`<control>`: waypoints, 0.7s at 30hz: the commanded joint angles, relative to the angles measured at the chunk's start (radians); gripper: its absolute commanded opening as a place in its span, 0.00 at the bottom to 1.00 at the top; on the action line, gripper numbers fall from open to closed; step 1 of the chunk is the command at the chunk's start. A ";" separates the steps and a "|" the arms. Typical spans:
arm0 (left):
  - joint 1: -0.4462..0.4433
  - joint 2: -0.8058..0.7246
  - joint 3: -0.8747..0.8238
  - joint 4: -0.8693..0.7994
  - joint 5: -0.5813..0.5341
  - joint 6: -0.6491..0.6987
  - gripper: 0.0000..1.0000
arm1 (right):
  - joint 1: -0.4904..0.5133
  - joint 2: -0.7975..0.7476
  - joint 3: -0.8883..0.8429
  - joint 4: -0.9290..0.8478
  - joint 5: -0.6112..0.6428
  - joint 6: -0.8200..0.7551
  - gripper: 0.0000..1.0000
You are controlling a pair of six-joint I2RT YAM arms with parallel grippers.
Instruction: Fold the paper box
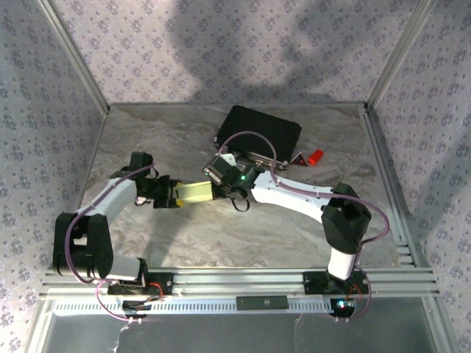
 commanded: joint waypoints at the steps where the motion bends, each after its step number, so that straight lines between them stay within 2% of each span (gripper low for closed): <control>1: 0.014 0.025 0.006 0.007 0.026 0.052 0.35 | 0.006 0.032 0.004 -0.002 0.052 0.006 0.00; 5: 0.029 0.027 0.017 0.051 0.070 0.108 0.73 | -0.007 0.096 0.089 -0.083 0.050 -0.002 0.00; 7: 0.040 0.028 0.043 0.017 0.079 0.156 0.87 | -0.020 0.126 0.136 -0.132 0.035 -0.006 0.00; 9: 0.056 0.039 0.074 -0.016 0.105 0.212 0.94 | -0.035 0.159 0.180 -0.167 0.013 -0.008 0.00; 16: 0.112 0.062 0.187 -0.172 0.121 0.399 0.99 | -0.067 0.215 0.275 -0.219 -0.033 -0.038 0.00; 18: 0.123 0.045 0.201 -0.180 0.101 0.429 0.99 | -0.069 0.223 0.287 -0.225 -0.038 -0.044 0.00; 21: 0.142 0.009 0.274 -0.287 0.013 0.532 0.99 | -0.070 0.227 0.295 -0.230 -0.045 -0.050 0.00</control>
